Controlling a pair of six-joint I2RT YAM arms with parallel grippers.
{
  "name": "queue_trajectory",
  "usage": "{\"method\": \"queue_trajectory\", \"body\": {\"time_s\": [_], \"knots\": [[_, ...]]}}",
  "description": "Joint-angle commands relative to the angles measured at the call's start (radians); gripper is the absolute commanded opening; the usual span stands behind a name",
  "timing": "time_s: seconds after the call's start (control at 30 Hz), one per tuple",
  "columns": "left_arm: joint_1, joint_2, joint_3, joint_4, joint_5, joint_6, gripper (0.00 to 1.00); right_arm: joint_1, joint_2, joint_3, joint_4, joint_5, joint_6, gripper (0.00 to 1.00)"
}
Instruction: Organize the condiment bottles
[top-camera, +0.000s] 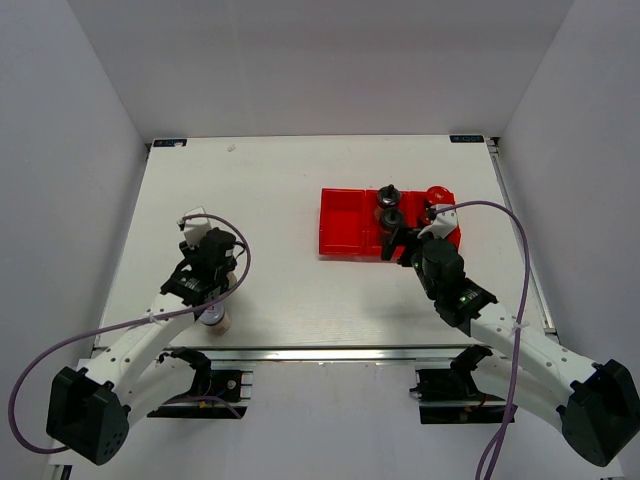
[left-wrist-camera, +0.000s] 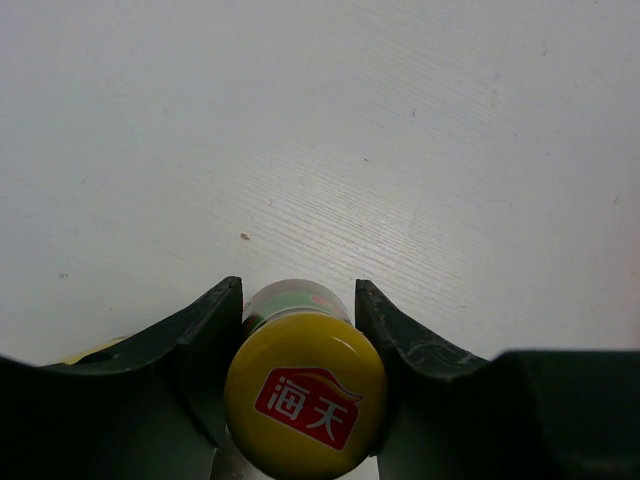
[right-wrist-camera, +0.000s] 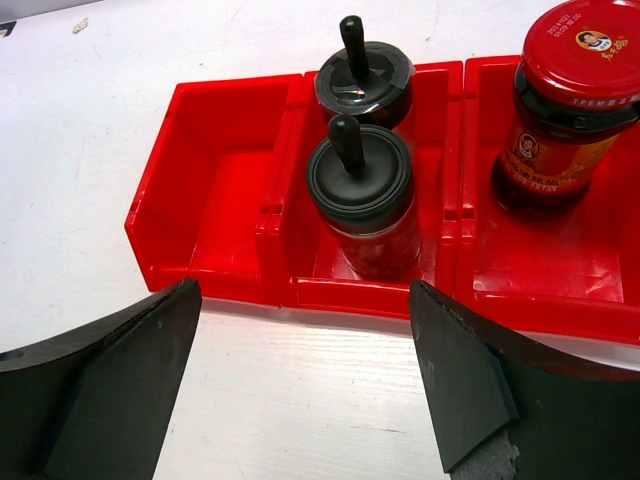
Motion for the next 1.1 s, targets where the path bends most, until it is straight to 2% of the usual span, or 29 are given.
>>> {"method": "queue_trajectory", "body": {"time_s": [0.0, 0.27, 0.3, 0.33, 0.73, 1.07], "knots": [[-0.005, -0.038, -0.015, 0.065, 0.018, 0.046, 0.44, 0.001, -0.01, -0.011, 0.043, 0.017, 0.006, 0.89], [-0.005, -0.009, 0.059, 0.115, 0.142, 0.112, 0.21, 0.001, -0.007, -0.01, 0.049, 0.0, 0.006, 0.89], [-0.007, -0.006, 0.075, 0.12, 0.159, 0.122, 0.04, -0.001, -0.009, -0.011, 0.048, 0.002, 0.006, 0.89], [-0.007, -0.002, 0.083, 0.125, 0.167, 0.122, 0.0, 0.001, -0.009, -0.01, 0.048, 0.002, 0.006, 0.89], [-0.037, 0.066, 0.197, 0.194, 0.289, 0.196, 0.0, -0.001, -0.028, -0.016, 0.042, 0.014, 0.01, 0.89], [-0.086, 0.268, 0.442, 0.333, 0.456, 0.293, 0.0, -0.001, -0.151, -0.053, -0.027, 0.046, 0.082, 0.89]]}}
